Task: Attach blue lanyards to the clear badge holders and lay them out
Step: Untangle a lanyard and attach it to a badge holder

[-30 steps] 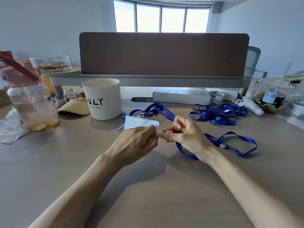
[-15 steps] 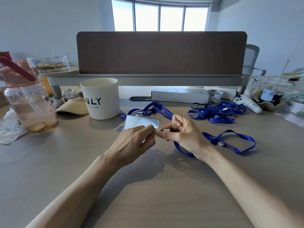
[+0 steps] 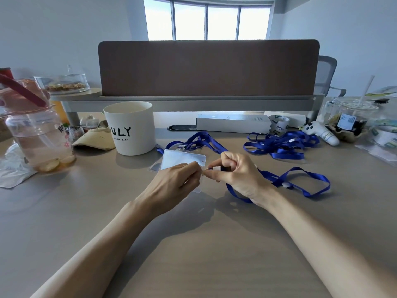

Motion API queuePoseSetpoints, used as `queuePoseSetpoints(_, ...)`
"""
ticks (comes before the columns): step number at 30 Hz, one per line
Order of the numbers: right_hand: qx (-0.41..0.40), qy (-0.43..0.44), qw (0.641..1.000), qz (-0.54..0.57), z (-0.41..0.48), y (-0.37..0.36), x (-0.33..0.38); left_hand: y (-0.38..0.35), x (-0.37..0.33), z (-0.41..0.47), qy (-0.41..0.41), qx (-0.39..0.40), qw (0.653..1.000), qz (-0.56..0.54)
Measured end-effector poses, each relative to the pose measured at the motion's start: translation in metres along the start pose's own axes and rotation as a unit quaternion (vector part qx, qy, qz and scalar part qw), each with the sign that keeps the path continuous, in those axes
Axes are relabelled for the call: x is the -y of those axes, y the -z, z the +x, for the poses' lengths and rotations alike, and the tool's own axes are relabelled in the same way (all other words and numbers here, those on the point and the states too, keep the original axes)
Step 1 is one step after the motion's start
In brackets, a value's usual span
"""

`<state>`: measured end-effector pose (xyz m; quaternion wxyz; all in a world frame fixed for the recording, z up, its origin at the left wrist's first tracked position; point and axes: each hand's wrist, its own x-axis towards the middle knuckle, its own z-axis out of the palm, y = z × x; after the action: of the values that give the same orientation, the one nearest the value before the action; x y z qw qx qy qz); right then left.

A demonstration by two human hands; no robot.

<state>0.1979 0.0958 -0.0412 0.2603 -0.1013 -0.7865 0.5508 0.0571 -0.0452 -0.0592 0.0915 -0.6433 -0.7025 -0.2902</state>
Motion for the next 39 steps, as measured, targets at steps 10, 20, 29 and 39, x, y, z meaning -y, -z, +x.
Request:
queuePoseSetpoints(10,-0.002,0.011,1.000,-0.021,-0.002,-0.005,-0.002,0.001,0.010,0.000,0.004,-0.009,1.000,0.006)
queuePoseSetpoints(20,0.014,0.050,0.996,-0.070,0.000,-0.007,0.002,0.007,0.015,0.008,0.028,0.025,0.999,-0.026)
queuePoseSetpoints(29,-0.006,0.020,0.998,-0.054,0.002,-0.006,-0.004,0.008,0.016,0.011,0.046,-0.014,0.996,-0.079)
queuePoseSetpoints(39,-0.161,0.011,0.980,-0.119,0.006,0.007,-0.001,-0.009,0.037,0.005,0.080,0.046,0.993,0.080)
